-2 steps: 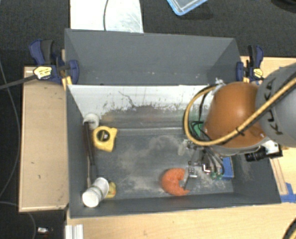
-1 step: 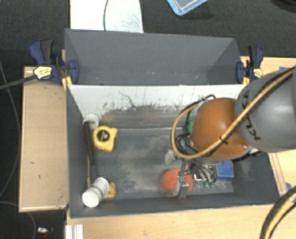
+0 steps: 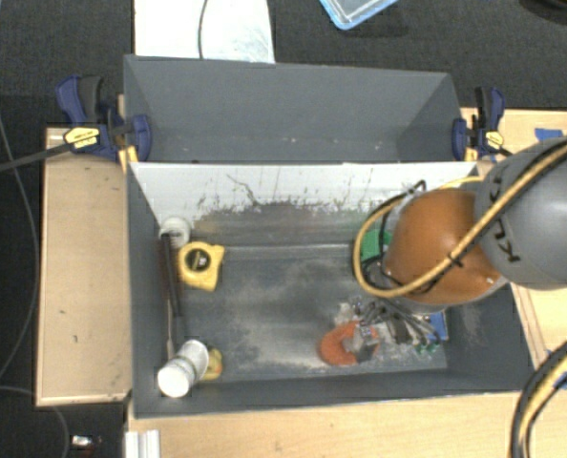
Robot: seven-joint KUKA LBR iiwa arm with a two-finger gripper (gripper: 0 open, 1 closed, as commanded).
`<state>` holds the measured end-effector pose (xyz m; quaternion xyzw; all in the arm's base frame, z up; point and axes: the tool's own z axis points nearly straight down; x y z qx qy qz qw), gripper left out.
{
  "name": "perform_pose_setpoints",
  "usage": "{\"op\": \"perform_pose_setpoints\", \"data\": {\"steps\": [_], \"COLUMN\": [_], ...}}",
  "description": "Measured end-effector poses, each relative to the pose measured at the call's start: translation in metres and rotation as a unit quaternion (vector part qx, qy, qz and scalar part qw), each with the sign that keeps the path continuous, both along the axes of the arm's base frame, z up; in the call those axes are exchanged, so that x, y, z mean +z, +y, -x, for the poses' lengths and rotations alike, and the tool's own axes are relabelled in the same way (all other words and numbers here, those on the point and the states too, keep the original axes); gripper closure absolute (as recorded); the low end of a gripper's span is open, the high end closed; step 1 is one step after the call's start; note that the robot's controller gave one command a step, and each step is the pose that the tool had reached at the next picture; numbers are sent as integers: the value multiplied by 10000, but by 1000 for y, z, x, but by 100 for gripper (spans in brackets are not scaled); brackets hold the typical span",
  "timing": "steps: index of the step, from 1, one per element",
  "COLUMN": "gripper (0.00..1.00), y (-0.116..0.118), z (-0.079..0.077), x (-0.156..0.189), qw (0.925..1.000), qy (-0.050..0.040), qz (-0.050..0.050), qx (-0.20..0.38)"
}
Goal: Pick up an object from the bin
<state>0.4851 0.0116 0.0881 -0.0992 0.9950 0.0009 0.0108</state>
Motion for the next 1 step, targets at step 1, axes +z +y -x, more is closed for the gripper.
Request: {"op": "perform_pose_setpoints", "data": {"steps": [1], "gripper": [100], "y": [0], "z": [0], "x": [0], "qw": [10000], "qy": [0], "qz": [-1], "qx": [-9]}}
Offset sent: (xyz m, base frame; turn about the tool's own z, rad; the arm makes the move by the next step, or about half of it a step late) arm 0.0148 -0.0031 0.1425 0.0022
